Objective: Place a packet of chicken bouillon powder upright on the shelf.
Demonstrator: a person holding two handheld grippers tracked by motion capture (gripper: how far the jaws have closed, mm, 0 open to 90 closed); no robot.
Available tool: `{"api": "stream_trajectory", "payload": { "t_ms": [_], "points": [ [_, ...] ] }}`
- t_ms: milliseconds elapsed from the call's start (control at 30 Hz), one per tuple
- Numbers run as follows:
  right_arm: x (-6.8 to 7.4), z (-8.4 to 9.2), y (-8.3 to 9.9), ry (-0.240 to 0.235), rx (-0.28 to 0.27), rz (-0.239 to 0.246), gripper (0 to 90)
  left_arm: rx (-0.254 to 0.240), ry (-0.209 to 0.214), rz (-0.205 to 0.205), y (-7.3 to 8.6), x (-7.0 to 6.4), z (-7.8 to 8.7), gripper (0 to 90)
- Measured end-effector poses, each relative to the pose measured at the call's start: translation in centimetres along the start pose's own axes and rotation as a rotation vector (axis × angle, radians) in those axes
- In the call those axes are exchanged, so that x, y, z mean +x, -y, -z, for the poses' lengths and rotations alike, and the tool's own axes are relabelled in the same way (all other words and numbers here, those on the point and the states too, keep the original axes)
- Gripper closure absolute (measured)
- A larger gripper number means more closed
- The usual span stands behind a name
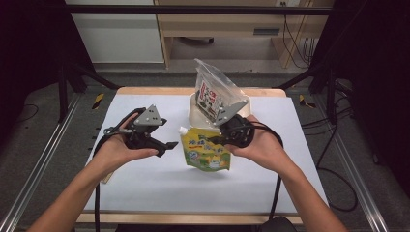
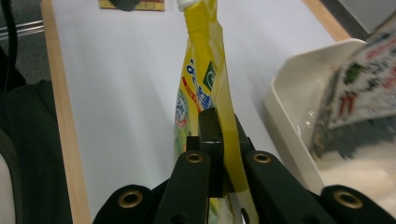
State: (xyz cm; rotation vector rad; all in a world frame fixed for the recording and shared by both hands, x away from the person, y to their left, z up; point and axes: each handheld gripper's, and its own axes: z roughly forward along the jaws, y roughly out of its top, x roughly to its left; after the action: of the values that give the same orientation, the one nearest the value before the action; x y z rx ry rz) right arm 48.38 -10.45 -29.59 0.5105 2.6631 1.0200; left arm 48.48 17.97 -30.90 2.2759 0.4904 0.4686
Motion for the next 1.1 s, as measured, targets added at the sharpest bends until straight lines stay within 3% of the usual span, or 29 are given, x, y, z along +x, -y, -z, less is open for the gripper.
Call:
{"api": "stream_trajectory", "payload": {
  "t_ms": [267, 600, 833, 1100],
  "points": [
    [-1.4, 3.2, 2.6, 0.071, -0.001, -0.101, 90.0, 0.016, -0.039, 0.062, 2.6, -1.0, -1.3, 9.5],
    [-3.0, 7.1, 6.1, 0.176, 0.021, -0.221, 90.0, 0.006, -0.035, 0.124, 5.8, -2.4, -3.5, 8.9],
    [-3.7, 8.9, 6.6, 0.236, 0.025, -0.296, 90.0, 0.005, -0.036, 0.212, 9.4, -3.4, -5.6, 8.6],
    [-5.0, 10.4, 6.0, 0.293, 0.008, -0.372, 90.0, 0.018, -0.057, 0.25, 11.7, -3.6, -5.7, 8.6]
  ]
}}
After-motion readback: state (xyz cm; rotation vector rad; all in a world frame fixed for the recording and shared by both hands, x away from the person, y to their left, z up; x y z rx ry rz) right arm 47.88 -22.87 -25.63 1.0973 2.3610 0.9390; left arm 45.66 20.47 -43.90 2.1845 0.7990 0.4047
